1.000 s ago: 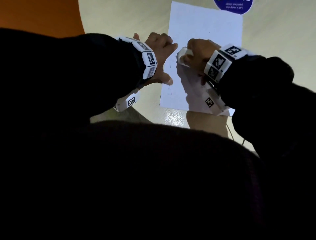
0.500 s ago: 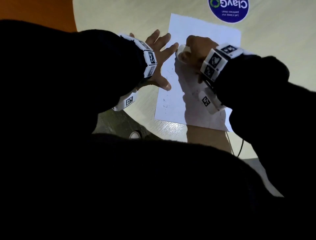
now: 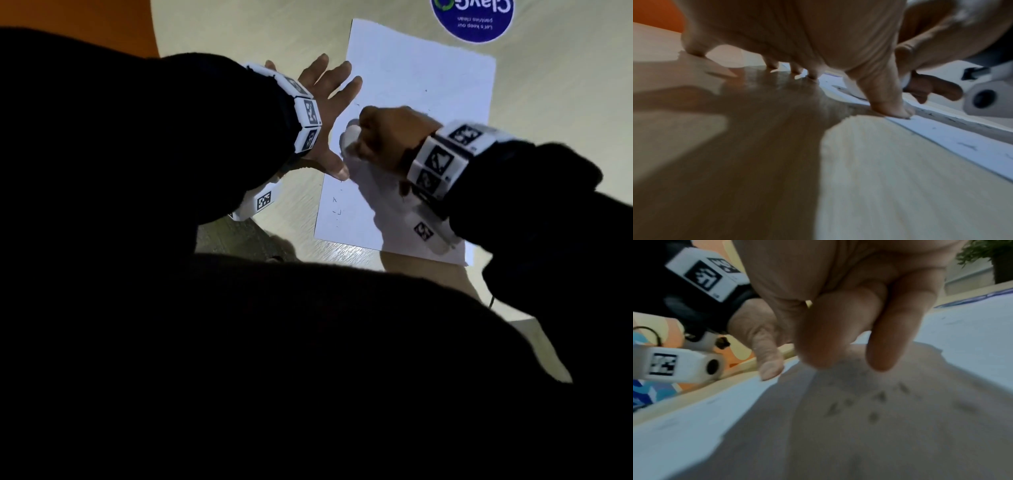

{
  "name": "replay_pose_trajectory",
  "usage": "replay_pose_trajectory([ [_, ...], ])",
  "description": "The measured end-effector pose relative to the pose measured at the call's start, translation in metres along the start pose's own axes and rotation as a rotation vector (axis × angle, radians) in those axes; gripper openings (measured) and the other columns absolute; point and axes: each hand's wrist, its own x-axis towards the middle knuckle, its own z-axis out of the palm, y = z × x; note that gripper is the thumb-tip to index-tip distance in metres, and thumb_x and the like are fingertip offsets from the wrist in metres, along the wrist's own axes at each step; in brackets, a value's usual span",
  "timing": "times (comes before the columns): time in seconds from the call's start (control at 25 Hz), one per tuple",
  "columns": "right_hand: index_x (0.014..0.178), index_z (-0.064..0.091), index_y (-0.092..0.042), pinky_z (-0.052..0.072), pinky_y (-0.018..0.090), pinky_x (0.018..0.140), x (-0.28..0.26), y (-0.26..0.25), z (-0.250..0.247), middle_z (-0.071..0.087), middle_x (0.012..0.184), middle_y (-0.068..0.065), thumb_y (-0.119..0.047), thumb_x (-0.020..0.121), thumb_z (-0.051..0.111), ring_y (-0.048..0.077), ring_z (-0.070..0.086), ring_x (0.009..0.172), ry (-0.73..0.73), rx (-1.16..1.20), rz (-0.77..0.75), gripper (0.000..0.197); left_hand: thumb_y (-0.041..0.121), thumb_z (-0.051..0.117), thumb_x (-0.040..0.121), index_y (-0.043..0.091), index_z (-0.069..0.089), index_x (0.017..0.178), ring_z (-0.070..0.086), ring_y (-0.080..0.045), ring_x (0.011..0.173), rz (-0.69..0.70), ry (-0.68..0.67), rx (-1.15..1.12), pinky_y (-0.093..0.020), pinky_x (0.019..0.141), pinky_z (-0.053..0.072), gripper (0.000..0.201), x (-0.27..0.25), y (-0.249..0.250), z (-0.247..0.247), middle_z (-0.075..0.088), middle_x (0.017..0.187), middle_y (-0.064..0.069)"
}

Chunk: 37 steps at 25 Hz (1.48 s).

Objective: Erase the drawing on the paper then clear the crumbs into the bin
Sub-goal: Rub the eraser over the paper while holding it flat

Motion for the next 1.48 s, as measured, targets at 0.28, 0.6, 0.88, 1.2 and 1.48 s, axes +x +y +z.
replay_pose_trajectory([
  [0.28,0.113,0.052,-0.008,0.029,0.03,0.072,0.005,-0.001,0.002,0.058,0.105,0.011,-0.034,0.094,0.046,0.029,0.055,0.105,0.01,0.035,-0.01,0.033,0.085,0.057,0.055,0.023,-0.007,0.153,-0.011,-0.022,0.147,-0.011,0.007,-0.001,-0.075,0.101,0.006,0.132,-0.002,0.002,-0.001,-0.011,0.161,0.004],
  [0.6,0.114,0.053,-0.008,0.03,0.029,0.072,0.009,-0.002,-0.002,0.058,0.106,0.012,-0.034,0.095,0.045,0.03,0.055,0.106,0.018,0.025,0.008,0.034,0.082,0.061,0.057,0.023,-0.006,0.153,-0.011,-0.022,0.147,-0.016,0.018,-0.01,-0.073,0.103,0.005,0.132,-0.003,0.003,-0.001,-0.01,0.161,0.004],
  [0.88,0.112,0.054,-0.007,0.031,0.029,0.073,0.015,-0.003,-0.009,0.06,0.112,0.015,-0.032,0.095,0.046,0.031,0.056,0.102,0.022,0.041,0.032,0.032,0.084,0.061,0.054,0.022,-0.004,0.153,-0.01,-0.023,0.148,-0.004,0.033,-0.014,-0.075,0.102,0.005,0.135,-0.001,0.003,0.002,-0.008,0.161,0.002],
  [1.2,0.112,0.055,-0.005,0.037,0.034,0.076,0.015,-0.003,-0.012,0.061,0.113,0.014,-0.033,0.094,0.046,0.031,0.057,0.104,0.067,0.035,0.072,0.035,0.084,0.059,0.056,0.023,-0.006,0.153,-0.011,-0.022,0.147,-0.003,0.015,-0.008,-0.073,0.103,0.005,0.132,-0.002,0.002,-0.001,-0.01,0.161,0.003],
  [1.48,0.107,0.056,-0.004,0.036,0.033,0.075,0.022,0.001,-0.021,0.06,0.107,0.017,-0.033,0.092,0.049,0.033,0.057,0.106,0.063,0.02,0.072,0.033,0.086,0.057,0.047,0.021,0.0,0.154,-0.008,-0.025,0.148,0.04,0.053,-0.074,-0.066,0.106,0.001,0.138,-0.007,0.004,0.002,-0.005,0.162,0.0],
])
